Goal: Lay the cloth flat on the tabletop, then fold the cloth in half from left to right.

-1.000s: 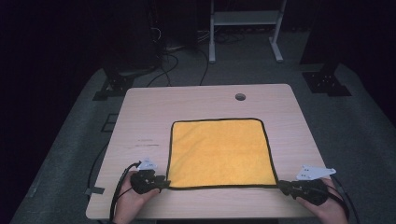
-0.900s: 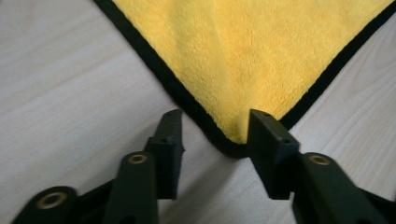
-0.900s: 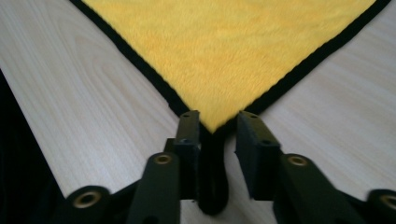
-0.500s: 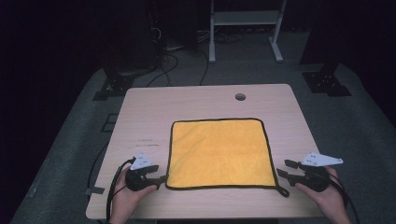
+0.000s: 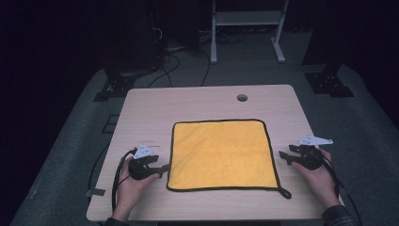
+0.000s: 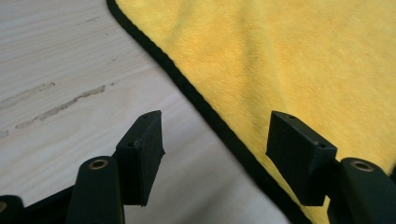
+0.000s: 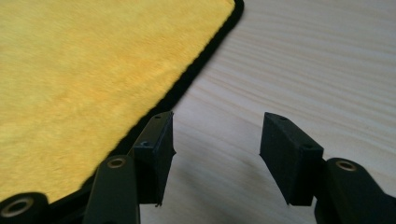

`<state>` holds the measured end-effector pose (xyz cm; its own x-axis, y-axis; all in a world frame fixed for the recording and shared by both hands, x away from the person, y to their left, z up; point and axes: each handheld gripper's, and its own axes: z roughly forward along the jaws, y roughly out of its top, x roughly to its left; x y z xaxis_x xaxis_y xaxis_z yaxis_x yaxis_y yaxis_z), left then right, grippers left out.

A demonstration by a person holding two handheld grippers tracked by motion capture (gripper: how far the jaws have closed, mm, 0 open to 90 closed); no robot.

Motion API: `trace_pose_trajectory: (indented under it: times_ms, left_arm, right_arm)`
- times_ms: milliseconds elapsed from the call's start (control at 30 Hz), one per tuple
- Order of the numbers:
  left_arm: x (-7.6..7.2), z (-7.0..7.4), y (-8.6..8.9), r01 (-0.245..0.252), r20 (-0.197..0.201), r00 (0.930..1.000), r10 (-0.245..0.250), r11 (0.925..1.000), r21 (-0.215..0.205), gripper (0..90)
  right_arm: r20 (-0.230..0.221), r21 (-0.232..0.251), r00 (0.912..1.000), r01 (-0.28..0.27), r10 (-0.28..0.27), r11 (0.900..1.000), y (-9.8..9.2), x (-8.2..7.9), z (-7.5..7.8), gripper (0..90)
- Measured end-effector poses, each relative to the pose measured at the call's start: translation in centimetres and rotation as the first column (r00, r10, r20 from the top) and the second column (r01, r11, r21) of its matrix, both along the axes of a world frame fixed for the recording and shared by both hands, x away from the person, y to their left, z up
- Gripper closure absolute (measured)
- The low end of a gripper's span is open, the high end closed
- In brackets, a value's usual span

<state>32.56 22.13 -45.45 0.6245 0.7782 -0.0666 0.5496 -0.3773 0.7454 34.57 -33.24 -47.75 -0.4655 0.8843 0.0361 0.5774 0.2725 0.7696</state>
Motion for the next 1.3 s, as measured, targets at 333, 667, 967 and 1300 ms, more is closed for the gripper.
trace_pose_trajectory:
  times_ms: [333,667,967,1300]
  left_arm:
    - [3.4,-0.3,-0.1,-0.041,0.009,0.9991,0.041,0.9992,-0.005,30.8]
    - [5.6,-1.3,-1.7,-0.053,-0.001,0.9986,0.053,0.9985,0.014,33.0]
    - [6.5,-2.1,-1.8,-0.106,0.013,0.9944,0.105,0.9936,0.04,34.8]
    - [6.4,-2.2,-1.7,-0.109,0.039,0.9935,0.107,0.992,0.063,42.4]
  right_arm:
    - [-0.005,-0.028,0.9993,0.038,-0.038,0.999,-0.6,0.7,-0.8,37.5]
    - [-0.011,-0.029,0.9989,0.044,-0.045,0.999,-0.6,0.8,-0.8,31.5]
    - [-0.012,-0.031,0.9994,0.033,-0.033,0.999,-0.5,0.7,-0.8,30.6]
    - [-0.014,-0.03,0.9996,0.026,-0.026,0.999,-0.4,0.7,-0.8,30.5]
